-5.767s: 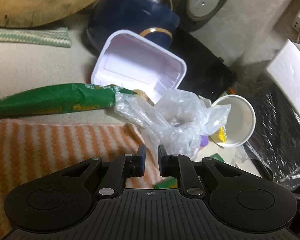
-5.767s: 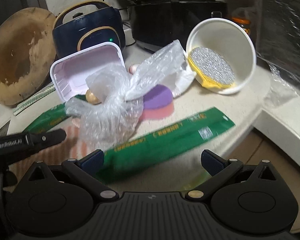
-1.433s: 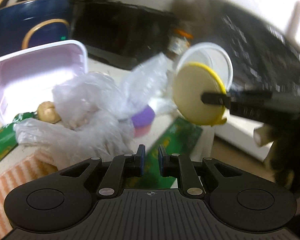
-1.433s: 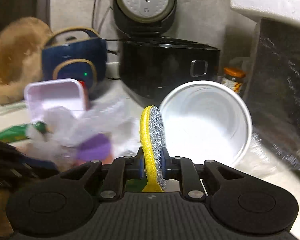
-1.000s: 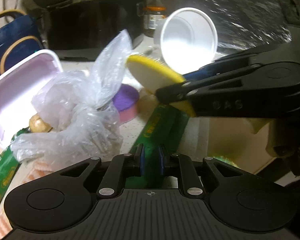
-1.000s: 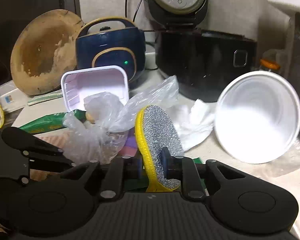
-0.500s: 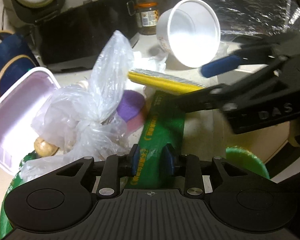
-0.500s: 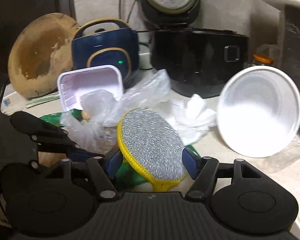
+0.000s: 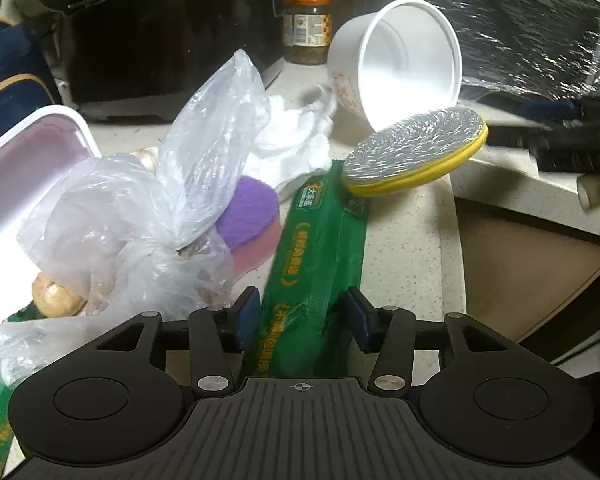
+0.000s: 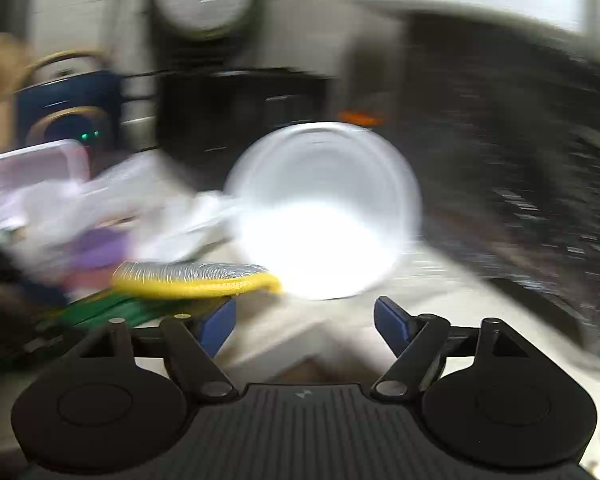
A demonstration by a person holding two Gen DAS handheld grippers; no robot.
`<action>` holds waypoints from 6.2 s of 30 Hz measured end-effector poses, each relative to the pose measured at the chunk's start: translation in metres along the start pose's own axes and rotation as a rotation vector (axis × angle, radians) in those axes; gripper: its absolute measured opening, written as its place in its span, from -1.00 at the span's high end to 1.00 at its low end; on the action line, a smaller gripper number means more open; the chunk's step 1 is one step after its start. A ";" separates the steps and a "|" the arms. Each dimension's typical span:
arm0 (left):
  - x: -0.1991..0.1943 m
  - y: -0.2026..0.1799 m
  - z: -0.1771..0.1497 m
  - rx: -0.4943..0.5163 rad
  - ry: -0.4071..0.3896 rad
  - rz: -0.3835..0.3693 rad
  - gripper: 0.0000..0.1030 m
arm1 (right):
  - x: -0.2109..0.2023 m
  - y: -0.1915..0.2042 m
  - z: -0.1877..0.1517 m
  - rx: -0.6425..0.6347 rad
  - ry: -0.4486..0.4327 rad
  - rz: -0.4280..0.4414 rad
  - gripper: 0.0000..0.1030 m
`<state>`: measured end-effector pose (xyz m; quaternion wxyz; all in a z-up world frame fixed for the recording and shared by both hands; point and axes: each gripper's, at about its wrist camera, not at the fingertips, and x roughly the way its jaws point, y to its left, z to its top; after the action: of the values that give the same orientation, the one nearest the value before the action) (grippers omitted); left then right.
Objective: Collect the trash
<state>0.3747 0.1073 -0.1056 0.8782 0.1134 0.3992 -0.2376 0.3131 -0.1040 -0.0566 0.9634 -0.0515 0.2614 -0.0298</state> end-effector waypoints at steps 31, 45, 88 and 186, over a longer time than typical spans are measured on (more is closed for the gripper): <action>-0.121 0.073 -0.035 -0.502 -0.467 0.019 0.58 | 0.060 -0.051 0.106 0.193 0.008 -0.015 0.85; -0.115 0.022 -0.014 -0.346 -0.456 -0.405 0.59 | -0.076 -0.067 -0.003 0.397 0.169 -0.236 0.85; -0.010 -0.118 -0.139 -0.391 0.310 -0.137 0.60 | 0.108 -0.091 -0.364 0.563 0.898 0.085 -0.10; -0.138 0.041 -0.095 -0.704 -0.369 0.176 0.48 | -0.081 0.080 -0.060 -0.009 0.168 0.165 -0.57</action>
<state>0.2558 0.2249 -0.0629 0.9372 -0.2052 0.2809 -0.0268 0.2155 -0.0226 -0.0763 0.9370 -0.0317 0.3446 0.0467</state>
